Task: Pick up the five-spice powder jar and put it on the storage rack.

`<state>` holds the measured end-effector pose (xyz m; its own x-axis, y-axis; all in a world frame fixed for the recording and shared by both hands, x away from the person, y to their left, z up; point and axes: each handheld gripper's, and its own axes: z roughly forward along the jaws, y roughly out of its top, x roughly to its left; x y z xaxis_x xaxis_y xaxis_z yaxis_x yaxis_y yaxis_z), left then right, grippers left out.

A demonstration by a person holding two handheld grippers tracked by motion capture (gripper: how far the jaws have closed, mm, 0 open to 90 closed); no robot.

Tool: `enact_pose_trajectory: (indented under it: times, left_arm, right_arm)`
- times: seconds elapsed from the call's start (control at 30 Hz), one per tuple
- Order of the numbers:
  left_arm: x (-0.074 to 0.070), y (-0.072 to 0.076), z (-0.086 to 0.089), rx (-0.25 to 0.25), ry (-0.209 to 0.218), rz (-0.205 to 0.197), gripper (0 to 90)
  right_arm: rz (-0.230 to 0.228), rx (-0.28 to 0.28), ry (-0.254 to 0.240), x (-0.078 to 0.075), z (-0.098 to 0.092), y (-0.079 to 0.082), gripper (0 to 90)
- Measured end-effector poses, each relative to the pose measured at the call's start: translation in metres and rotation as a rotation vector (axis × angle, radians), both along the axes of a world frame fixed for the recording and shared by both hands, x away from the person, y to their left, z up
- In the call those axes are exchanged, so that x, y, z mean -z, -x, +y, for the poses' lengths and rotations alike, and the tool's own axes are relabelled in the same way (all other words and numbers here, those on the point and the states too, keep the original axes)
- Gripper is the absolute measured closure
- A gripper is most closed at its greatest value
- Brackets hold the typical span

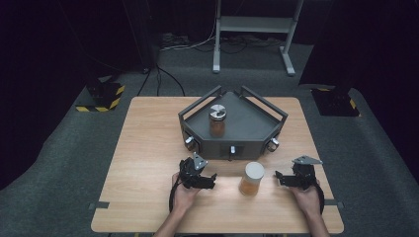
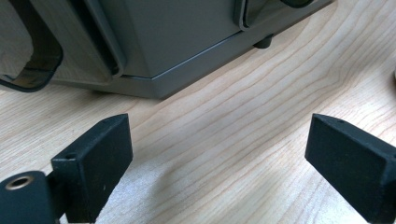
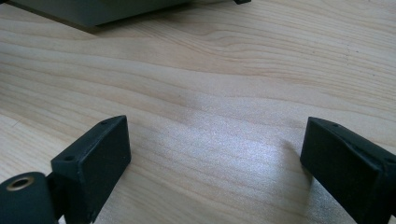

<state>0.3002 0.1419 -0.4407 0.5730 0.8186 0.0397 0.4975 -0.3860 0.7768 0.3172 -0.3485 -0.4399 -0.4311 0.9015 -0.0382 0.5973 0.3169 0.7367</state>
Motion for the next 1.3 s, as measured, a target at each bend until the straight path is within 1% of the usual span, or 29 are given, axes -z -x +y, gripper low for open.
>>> enact_pose_trajectory:
  times: [0.57,0.7,0.87,0.9,0.93,0.97,1.3]
  left_arm:
    - [0.01,-0.005,-0.003,-0.014,-0.009,0.03,7.6]
    - [0.012,-0.006,-0.004,-0.019,-0.019,0.036,7.6]
    - [0.012,-0.005,-0.003,-0.028,-0.015,0.041,7.5]
    - [0.012,-0.007,-0.002,-0.033,-0.008,0.053,7.4]
    - [0.012,-0.007,-0.002,-0.033,-0.008,0.053,7.2]
    - [0.012,-0.008,-0.001,-0.036,0.0,0.061,7.2]
    - [0.012,-0.008,-0.002,-0.038,0.0,0.062,6.9]
  right_arm:
    - [0.0,0.0,0.0,0.0,0.0,0.0,8.5]
    - [0.0,0.0,0.0,0.0,0.0,0.0,8.5]
    - [0.001,0.001,-0.001,0.0,0.0,0.0,8.5]
    - [0.0,0.001,0.0,0.0,0.0,0.0,8.5]
    - [0.0,0.001,0.0,0.0,0.0,0.0,8.5]
    - [-0.001,0.003,0.001,0.0,0.0,0.001,8.6]
    - [0.0,0.005,0.0,0.0,0.001,0.001,8.6]
